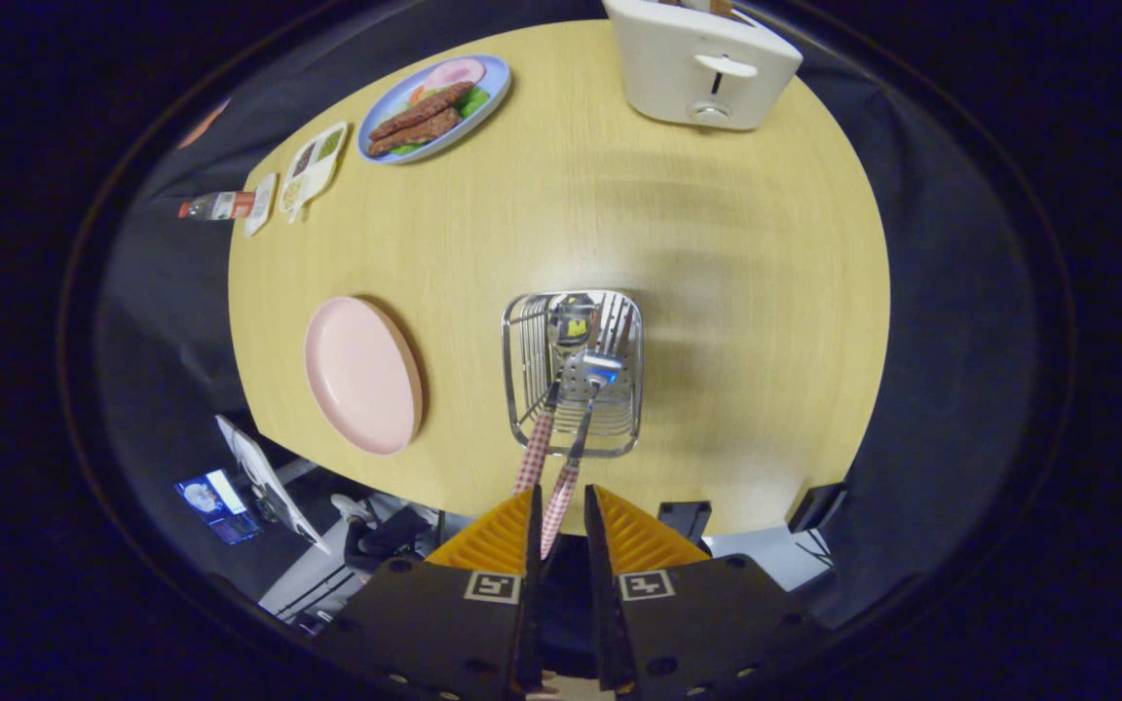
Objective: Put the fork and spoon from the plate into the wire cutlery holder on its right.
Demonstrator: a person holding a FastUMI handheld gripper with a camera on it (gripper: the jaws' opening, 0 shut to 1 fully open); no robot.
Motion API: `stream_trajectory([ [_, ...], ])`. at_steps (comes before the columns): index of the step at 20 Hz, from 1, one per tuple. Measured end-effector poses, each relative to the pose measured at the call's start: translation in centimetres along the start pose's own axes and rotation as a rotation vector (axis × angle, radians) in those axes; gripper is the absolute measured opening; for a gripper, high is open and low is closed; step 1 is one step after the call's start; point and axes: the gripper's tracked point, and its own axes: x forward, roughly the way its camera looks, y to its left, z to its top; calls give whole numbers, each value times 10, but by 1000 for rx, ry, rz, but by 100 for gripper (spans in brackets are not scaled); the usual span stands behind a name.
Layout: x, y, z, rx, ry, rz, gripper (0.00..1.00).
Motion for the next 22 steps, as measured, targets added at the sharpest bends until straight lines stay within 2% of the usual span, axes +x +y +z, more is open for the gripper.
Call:
stream_trajectory([
  [3,-4,-4,5,-11,-40,-22,22],
  [7,-14,1,8,-8,-110,12,22],
  [12,-50,22,20,-41,-328,50,27],
  [18,-95,57,16,-69,-589,1,32],
  [22,-127,98,5,-96,-771,6,44],
])
